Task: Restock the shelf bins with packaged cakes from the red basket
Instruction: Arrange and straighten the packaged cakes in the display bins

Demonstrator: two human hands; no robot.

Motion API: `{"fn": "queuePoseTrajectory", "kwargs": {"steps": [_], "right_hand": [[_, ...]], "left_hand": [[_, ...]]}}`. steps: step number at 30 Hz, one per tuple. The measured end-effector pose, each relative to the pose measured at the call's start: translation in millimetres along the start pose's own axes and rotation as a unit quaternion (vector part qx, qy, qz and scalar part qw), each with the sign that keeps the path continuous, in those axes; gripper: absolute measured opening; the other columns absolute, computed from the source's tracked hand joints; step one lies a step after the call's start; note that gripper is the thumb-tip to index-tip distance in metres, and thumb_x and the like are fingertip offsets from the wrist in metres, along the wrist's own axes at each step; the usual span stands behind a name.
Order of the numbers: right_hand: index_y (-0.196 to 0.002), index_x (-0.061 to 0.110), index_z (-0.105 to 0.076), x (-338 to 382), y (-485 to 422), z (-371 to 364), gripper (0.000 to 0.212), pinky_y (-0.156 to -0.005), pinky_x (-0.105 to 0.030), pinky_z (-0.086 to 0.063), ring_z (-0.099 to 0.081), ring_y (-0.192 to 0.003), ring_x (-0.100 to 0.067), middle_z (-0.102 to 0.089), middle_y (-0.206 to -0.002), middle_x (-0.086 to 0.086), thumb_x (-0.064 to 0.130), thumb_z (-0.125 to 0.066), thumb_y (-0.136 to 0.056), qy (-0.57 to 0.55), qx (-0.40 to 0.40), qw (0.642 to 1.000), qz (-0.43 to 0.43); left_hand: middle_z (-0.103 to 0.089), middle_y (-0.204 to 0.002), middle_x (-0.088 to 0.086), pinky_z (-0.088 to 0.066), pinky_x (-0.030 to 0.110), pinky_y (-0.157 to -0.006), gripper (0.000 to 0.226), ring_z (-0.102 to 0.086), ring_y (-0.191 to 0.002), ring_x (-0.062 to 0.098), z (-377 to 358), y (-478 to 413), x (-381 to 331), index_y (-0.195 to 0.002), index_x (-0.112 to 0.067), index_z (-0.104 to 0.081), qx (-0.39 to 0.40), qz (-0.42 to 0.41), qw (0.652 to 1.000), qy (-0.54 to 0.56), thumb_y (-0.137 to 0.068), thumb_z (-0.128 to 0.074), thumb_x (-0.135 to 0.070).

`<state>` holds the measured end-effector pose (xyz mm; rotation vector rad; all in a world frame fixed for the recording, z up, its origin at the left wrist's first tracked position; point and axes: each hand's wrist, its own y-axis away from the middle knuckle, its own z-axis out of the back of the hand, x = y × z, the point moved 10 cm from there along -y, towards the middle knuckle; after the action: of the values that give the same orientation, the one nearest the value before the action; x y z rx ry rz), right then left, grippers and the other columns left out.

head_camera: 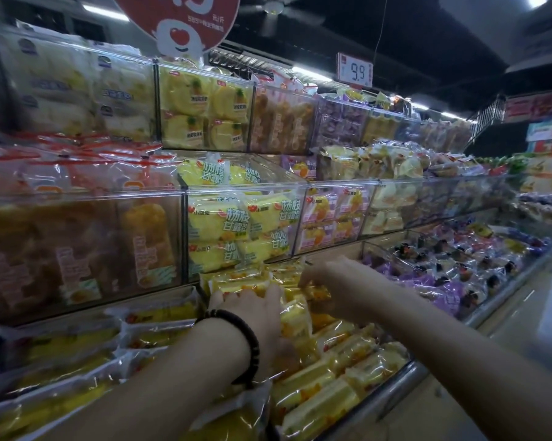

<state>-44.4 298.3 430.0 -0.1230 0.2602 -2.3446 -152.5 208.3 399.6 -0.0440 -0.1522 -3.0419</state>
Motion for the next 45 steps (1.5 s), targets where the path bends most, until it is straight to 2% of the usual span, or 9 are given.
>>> {"fn": "queuePoseTrajectory", "kwargs": {"steps": [3, 6, 10, 13, 18, 22, 33, 41, 45], "right_hand": [[-0.124, 0.035, -0.067, 4, -2, 8, 0.03, -0.098, -0.039, -0.057, -0.063, -0.112, -0.011, -0.067, -0.12, 0.011, 0.034, -0.07, -0.094, -0.008, -0.014, 1.0, -0.006], [-0.121, 0.033, -0.071, 16, -8, 30, 0.024, -0.108, -0.044, -0.049, -0.062, -0.114, -0.007, -0.07, -0.121, 0.015, 0.029, -0.066, -0.098, -0.007, -0.067, 0.998, 0.006], [-0.125, 0.028, -0.073, 37, -23, 25, 0.032, -0.083, -0.012, -0.048, -0.064, -0.111, -0.001, -0.071, -0.123, 0.014, 0.014, -0.072, -0.096, -0.1, -0.002, 0.993, 0.06], [-0.13, 0.035, -0.071, 44, -35, 12, 0.048, -0.081, -0.018, -0.05, -0.063, -0.108, -0.007, -0.068, -0.126, 0.011, 0.007, -0.076, -0.091, -0.048, 0.049, 0.994, 0.085], [-0.132, 0.044, -0.066, 42, -44, 6, 0.057, -0.093, -0.043, -0.059, -0.062, -0.11, -0.014, -0.064, -0.128, 0.009, 0.009, -0.078, -0.089, -0.005, 0.108, 0.99, 0.087], [-0.131, 0.032, -0.068, 52, -46, 24, 0.045, -0.094, -0.039, -0.059, -0.065, -0.106, -0.008, -0.069, -0.122, 0.011, 0.019, -0.08, -0.09, -0.083, 0.052, 0.99, 0.097], [-0.124, 0.028, -0.074, 59, -49, 19, 0.039, -0.078, -0.02, -0.052, -0.061, -0.091, -0.002, -0.073, -0.117, 0.008, 0.016, -0.083, -0.087, -0.075, -0.046, 0.994, 0.067], [-0.117, 0.027, -0.076, 48, -50, 11, 0.035, -0.087, -0.032, -0.063, -0.068, -0.096, -0.008, -0.073, -0.107, 0.01, 0.018, -0.083, -0.084, -0.057, -0.048, 0.997, 0.023], [-0.121, 0.019, -0.076, 25, -41, 22, 0.029, -0.088, -0.027, -0.061, -0.071, -0.1, -0.006, -0.076, -0.112, 0.006, 0.01, -0.069, -0.094, -0.181, -0.028, 0.983, -0.022]], "left_hand": [[-0.059, -0.137, 0.001, -0.03, 0.055, -0.116, 0.085, -0.055, -0.128, 0.027, 15, 0, 7, -0.146, -0.025, -0.039, 0.003, -0.025, 0.995, 0.093, -0.086, -0.037, -0.085], [-0.064, -0.127, -0.003, -0.052, 0.034, -0.096, 0.053, -0.061, -0.112, 0.016, 44, 0, 33, -0.138, -0.024, -0.057, -0.03, -0.037, 0.986, 0.161, -0.103, -0.038, -0.059], [-0.067, -0.109, -0.01, -0.057, 0.032, -0.085, 0.043, -0.062, -0.097, 0.011, 35, -1, 50, -0.131, -0.028, -0.066, 0.03, -0.04, 0.996, 0.069, -0.096, -0.062, -0.054], [-0.058, -0.088, -0.012, -0.048, 0.027, -0.067, 0.037, -0.054, -0.08, 0.009, 32, -6, 47, -0.124, -0.024, -0.069, 0.013, -0.039, 0.998, 0.054, -0.095, -0.067, -0.047], [-0.066, -0.121, -0.004, -0.058, 0.027, -0.082, 0.041, -0.063, -0.105, 0.016, 55, -4, 48, -0.129, -0.024, -0.07, -0.081, -0.017, 0.992, 0.09, -0.089, -0.078, -0.028], [-0.066, -0.106, -0.003, -0.062, 0.029, -0.077, 0.034, -0.064, -0.092, 0.017, 85, 2, 62, -0.117, -0.023, -0.076, -0.197, 0.018, 0.975, 0.106, -0.087, -0.071, -0.007], [-0.065, -0.123, 0.0, -0.054, 0.027, -0.082, 0.039, -0.06, -0.101, 0.018, 68, -3, 68, -0.123, -0.024, -0.072, -0.191, 0.028, 0.969, 0.151, -0.086, -0.083, -0.024], [-0.06, -0.122, -0.003, -0.059, 0.036, -0.093, 0.035, -0.061, -0.108, 0.02, 58, -4, 63, -0.103, -0.033, -0.069, -0.213, 0.024, 0.964, 0.16, -0.079, -0.089, -0.017], [-0.063, -0.12, -0.002, -0.059, 0.033, -0.09, 0.027, -0.063, -0.108, 0.021, 45, -12, 56, -0.106, -0.03, -0.072, -0.177, 0.011, 0.977, 0.121, -0.086, -0.082, -0.014]]}}
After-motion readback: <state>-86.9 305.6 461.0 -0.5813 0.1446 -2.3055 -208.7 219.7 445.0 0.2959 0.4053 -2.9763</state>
